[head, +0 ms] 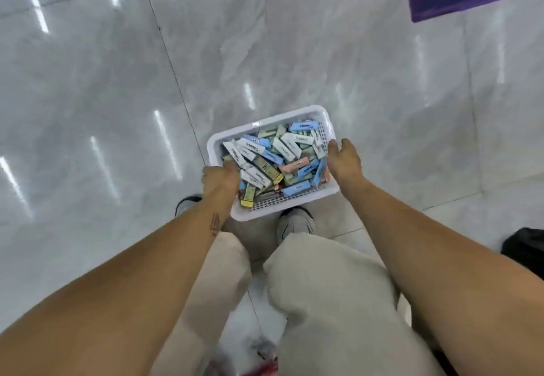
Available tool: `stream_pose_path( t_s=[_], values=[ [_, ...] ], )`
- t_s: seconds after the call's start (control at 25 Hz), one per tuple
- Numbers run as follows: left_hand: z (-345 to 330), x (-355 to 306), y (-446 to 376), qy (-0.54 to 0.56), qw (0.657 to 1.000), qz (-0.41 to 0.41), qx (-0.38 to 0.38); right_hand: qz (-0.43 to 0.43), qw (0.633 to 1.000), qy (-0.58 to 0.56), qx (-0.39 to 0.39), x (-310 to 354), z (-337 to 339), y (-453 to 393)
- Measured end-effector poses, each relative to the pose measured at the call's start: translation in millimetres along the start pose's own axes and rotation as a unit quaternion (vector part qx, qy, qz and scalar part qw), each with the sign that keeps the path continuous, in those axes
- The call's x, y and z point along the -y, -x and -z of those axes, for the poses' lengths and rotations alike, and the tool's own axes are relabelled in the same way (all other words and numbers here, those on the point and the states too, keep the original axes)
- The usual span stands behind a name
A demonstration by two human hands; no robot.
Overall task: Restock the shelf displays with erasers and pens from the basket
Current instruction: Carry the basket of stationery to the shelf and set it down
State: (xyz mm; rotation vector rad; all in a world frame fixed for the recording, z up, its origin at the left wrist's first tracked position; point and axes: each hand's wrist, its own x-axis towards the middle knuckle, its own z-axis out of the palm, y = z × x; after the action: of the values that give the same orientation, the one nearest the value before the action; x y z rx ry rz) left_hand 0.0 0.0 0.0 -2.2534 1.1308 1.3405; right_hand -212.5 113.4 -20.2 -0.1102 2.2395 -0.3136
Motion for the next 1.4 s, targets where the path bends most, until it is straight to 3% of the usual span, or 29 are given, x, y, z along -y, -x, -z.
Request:
stream_pose_path(
  t_s=[0.16, 0.32, 0.44, 0.64, 0.92, 1.2, 1.4],
  values=[
    [-16, 8, -39, 0.049, 0.997, 0.064, 0.014, 0.001, 0.999, 0.037, -0.030, 0, -19, -30],
    [17, 9, -22, -0.015, 0.999, -0.006, -0.038, 0.033, 0.996, 0.050, -0.064, 14, -5, -7],
    [80, -2, 15, 0.006, 0.994, -0.067, -0.080, 0.086, 0.993, 0.025, -0.077, 47, 25, 43],
    [239, -33, 104, 0.070, 0.971, -0.194, -0.123, 0.181, 0.980, -0.064, -0.045, 158, 104, 179],
    [441, -114, 215, 0.191, 0.943, -0.240, -0.129, 0.246, 0.959, -0.127, -0.061, 342, 194, 338],
    [566, -223, 248, 0.152, 0.925, -0.311, -0.160, 0.305, 0.944, -0.091, -0.084, 504, 251, 370],
    [630, -339, 218, 0.199, 0.913, -0.314, -0.167, 0.306, 0.942, -0.105, -0.087, 630, 272, 346]
  ],
)
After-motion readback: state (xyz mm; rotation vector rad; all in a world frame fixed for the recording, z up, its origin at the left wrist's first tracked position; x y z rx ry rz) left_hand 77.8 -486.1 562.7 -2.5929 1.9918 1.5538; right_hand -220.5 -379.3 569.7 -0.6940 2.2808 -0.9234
